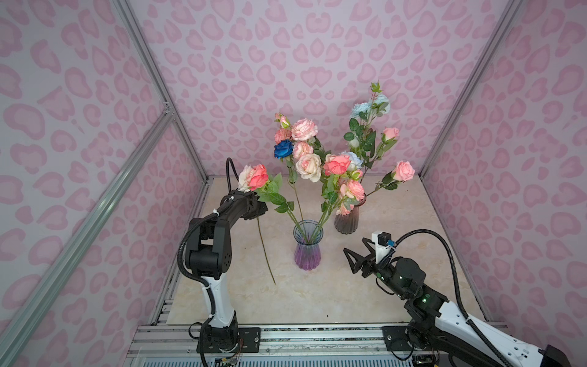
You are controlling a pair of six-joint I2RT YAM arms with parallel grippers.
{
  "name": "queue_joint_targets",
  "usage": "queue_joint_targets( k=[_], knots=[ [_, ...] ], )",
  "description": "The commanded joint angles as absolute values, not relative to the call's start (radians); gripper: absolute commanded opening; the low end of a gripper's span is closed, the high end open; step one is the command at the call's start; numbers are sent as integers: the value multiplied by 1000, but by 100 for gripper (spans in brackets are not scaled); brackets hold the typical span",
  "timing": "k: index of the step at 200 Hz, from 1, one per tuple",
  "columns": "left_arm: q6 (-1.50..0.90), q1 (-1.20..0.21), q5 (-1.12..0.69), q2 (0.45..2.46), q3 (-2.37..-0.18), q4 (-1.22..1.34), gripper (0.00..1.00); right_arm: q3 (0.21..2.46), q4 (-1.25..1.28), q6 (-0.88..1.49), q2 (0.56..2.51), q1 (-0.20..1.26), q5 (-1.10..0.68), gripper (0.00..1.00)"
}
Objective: Arrange flowers in a vase
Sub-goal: Pick up the flower from the top-left of the table.
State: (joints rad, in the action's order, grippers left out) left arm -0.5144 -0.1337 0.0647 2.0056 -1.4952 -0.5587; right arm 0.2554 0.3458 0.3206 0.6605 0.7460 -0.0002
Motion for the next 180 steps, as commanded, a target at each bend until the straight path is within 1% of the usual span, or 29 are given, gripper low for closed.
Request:
queue_joint_targets(
  k=[1,51,85,121,141,153,180],
  knots=[
    [-485,-133,135,2035,-1517,-635,27,253,357,310,652,744,-14,94],
    [-455,-135,74,2116,-1534,-598,29,238,382,319,661,735,-24,94],
    [-423,-132,116,2161,-1580,-620,29,239,371,311,660,733,-22,94],
    [-409,-124,105,2182,-1611,-636,13,230,375,312,652,729,-14,94],
    [-401,-124,118,2178,-1604,-641,6,232,373,306,650,725,-18,95],
    [-401,-123,120,2170,-1591,-637,4,235,371,299,651,724,-20,95],
    [-402,-118,119,2124,-1557,-634,3,239,393,296,670,723,-27,95]
  ],
)
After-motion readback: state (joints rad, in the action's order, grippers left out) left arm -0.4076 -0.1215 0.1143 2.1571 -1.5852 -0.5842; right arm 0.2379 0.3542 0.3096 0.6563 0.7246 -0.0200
